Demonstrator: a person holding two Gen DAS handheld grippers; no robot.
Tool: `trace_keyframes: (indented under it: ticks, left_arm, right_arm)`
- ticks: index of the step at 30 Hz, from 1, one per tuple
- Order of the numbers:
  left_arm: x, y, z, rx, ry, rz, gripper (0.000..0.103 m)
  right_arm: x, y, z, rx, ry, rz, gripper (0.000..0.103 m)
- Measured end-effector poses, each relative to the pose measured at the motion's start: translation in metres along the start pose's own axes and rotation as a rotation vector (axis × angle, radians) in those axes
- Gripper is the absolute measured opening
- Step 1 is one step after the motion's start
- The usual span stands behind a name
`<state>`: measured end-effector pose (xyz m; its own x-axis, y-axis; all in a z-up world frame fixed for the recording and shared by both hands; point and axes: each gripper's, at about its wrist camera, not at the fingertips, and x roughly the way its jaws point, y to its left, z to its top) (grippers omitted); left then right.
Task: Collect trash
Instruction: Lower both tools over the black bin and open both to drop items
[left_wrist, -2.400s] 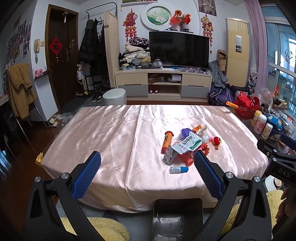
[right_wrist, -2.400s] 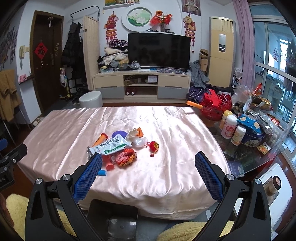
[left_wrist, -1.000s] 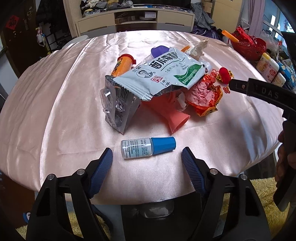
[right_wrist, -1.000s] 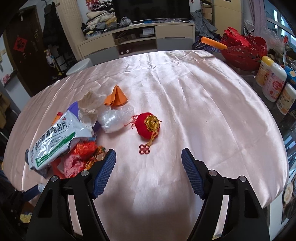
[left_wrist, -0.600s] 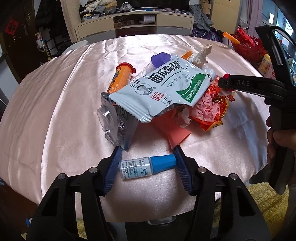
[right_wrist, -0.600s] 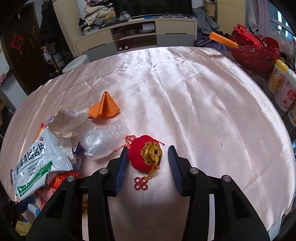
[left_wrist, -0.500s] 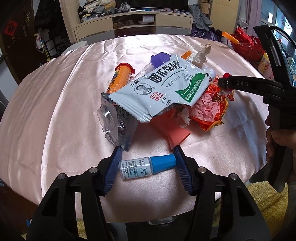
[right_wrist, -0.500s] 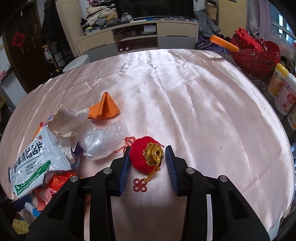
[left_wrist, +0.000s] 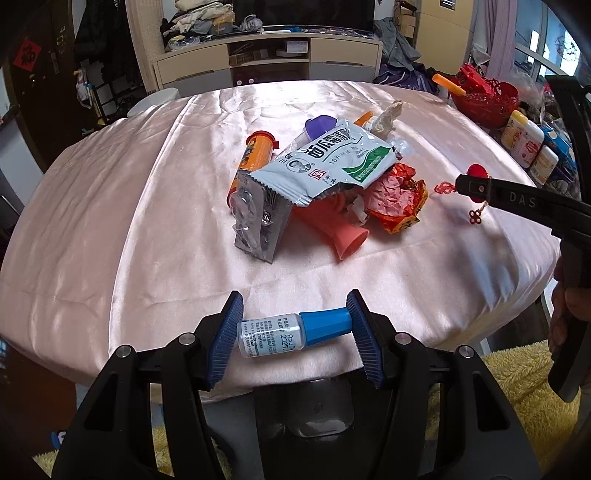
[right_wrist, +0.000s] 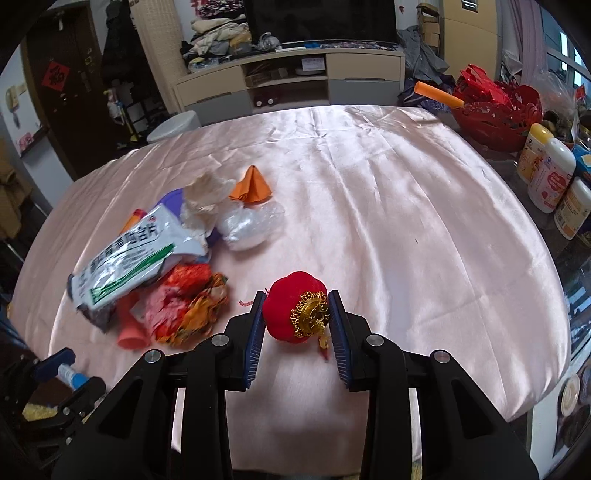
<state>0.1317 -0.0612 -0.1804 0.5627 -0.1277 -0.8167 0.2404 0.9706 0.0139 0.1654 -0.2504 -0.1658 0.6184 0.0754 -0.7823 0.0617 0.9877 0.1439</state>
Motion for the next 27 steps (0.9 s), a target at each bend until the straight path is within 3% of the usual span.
trace_keyframes:
  ticks: [8,14,19,27]
  left_arm:
    - [-0.053,0.01,-0.019,-0.03,-0.047,-0.006,0.055]
    - [-0.071,0.018,-0.049,-0.043,-0.032,-0.016,0.055]
    - [-0.058,0.018,-0.082,-0.056,0.04,-0.067,0.055]
    - [-0.021,0.004,-0.128,-0.024,0.144,-0.084,0.055]
  right_arm:
    - [-0.06,0.025,-0.036,-0.026,-0.021,0.079,0.034]
    - [-0.08,0.041,-0.071,-0.067,0.008,0.11,0.034]
    - [-0.073,0.053,-0.106,-0.097,0.07,0.13,0.035]
    - [-0.039,0.054,-0.149,-0.074,0.195,0.18,0.035]
